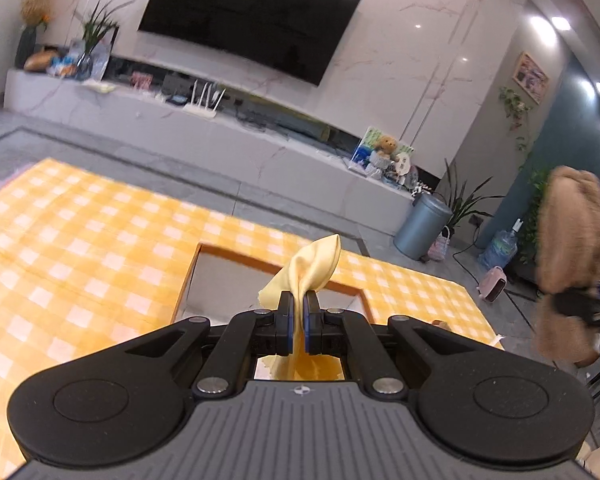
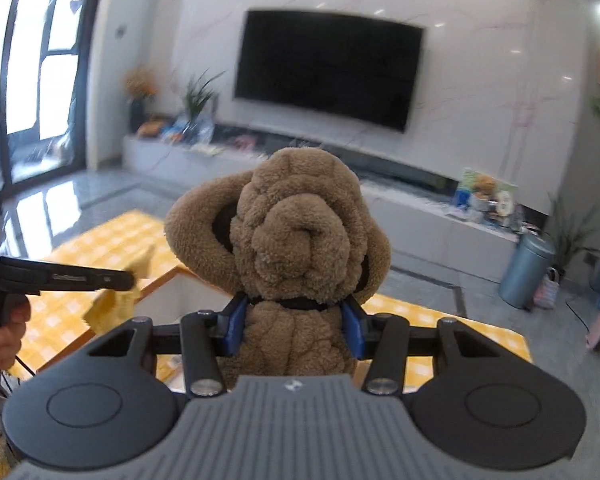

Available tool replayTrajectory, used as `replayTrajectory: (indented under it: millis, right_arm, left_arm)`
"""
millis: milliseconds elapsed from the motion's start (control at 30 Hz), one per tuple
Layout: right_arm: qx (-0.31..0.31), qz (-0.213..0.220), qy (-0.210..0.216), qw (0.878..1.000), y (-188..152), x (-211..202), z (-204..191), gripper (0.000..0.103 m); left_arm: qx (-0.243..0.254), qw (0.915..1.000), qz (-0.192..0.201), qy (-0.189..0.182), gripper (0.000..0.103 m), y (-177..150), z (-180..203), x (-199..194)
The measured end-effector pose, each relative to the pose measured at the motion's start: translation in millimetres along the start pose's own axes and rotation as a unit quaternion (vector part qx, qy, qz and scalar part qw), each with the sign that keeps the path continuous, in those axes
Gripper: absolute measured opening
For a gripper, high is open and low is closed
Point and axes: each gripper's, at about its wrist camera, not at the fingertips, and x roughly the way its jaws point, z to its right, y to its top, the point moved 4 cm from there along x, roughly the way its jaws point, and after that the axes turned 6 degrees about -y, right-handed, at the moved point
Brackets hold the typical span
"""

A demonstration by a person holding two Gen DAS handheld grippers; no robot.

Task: Organize soft objects
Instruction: 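Open the right gripper to drop the brown towel while the left gripper releases the yellow cloth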

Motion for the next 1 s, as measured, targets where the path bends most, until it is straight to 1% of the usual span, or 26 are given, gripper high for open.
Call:
replayTrajectory:
  millis: [67,133,233,300,400,467,567,600,633,667,700,767,833,867,900,933,1000]
  right_arm:
    - [-0.003,-0.034,0.031,0.999,4.0,31.9,-18.1,0.049]
    - [-0.002,-0.077,0.056,0.995,-0.1,67.4,-37.8,0.049]
    - [-0.006,-0.148,0.072,0.986,-8.1,123.5,-61.9,0.049]
    - [-0.021,-0.187,0.060,0.980,-16.1,152.6,-78.6,0.049]
    - [-0.061,-0.228,0.018,0.972,-30.7,188.9,-95.1,0.049]
    - [-0.081,-0.258,0.012,0.963,-40.7,208.7,-102.3,0.049]
    - [-0.091,-0.296,0.004,0.951,-54.4,231.3,-105.5,0.049]
    - [-0.102,-0.297,-0.008,0.949,-59.7,236.8,-108.5,0.049]
    - [-0.126,-0.290,-0.027,0.948,-60.8,241.6,-112.7,0.049]
    - [-0.139,-0.288,-0.041,0.947,-74.1,240.1,-112.1,0.049]
    - [-0.145,-0.286,-0.054,0.946,-75.0,243.6,-113.2,0.049]
    - [-0.161,-0.286,-0.062,0.943,-75.8,247.2,-114.9,0.050]
    - [-0.160,-0.281,-0.052,0.945,-75.1,243.9,-115.0,0.054]
    - [-0.152,-0.277,-0.041,0.948,-74.8,240.6,-111.7,0.058]
    - [-0.143,-0.274,-0.033,0.950,-73.8,235.1,-110.5,0.066]
    - [-0.139,-0.270,-0.035,0.952,-73.3,232.7,-105.8,0.070]
    - [-0.153,-0.246,-0.039,0.956,-70.5,220.0,-105.8,0.087]
  left_arm:
    - [-0.008,0.9999,-0.002,0.008,0.005,-0.6,-9.0,4.6]
    - [-0.015,0.9997,-0.005,0.018,0.005,-2.4,-17.9,7.6]
    - [-0.019,0.9992,-0.009,0.034,0.005,-4.5,-28.2,13.0]
    - [-0.024,0.9991,-0.012,0.032,0.005,-6.6,-33.8,20.1]
    - [-0.032,0.9990,-0.028,0.015,0.005,-11.3,-37.5,32.7]
    - [-0.029,0.9989,-0.033,0.015,0.005,-13.9,-36.1,39.2]
    - [-0.024,0.9986,-0.041,0.022,0.005,-17.0,-31.6,45.6]
    - [-0.022,0.9986,-0.044,0.022,0.005,-18.1,-30.6,47.1]
    - [-0.020,0.9985,-0.047,0.022,0.005,-19.3,-29.6,48.3]
    - [-0.017,0.9982,-0.049,0.029,0.005,-20.4,-29.4,49.3]
    - [-0.010,0.9979,-0.049,0.041,0.005,-21.1,-29.8,50.7]
    - [-0.004,0.9972,-0.048,0.056,0.005,-21.9,-31.1,51.0]
    - [-0.015,0.9972,-0.048,0.056,0.005,-21.4,-34.4,51.2]
    - [-0.020,0.9972,-0.047,0.055,0.005,-21.1,-35.6,50.8]
    - [-0.022,0.9972,-0.046,0.055,0.005,-20.6,-36.1,50.6]
    - [-0.022,0.9972,-0.046,0.055,0.005,-20.2,-36.1,50.7]
    - [-0.019,0.9971,-0.047,0.057,0.005,-20.6,-34.4,51.4]
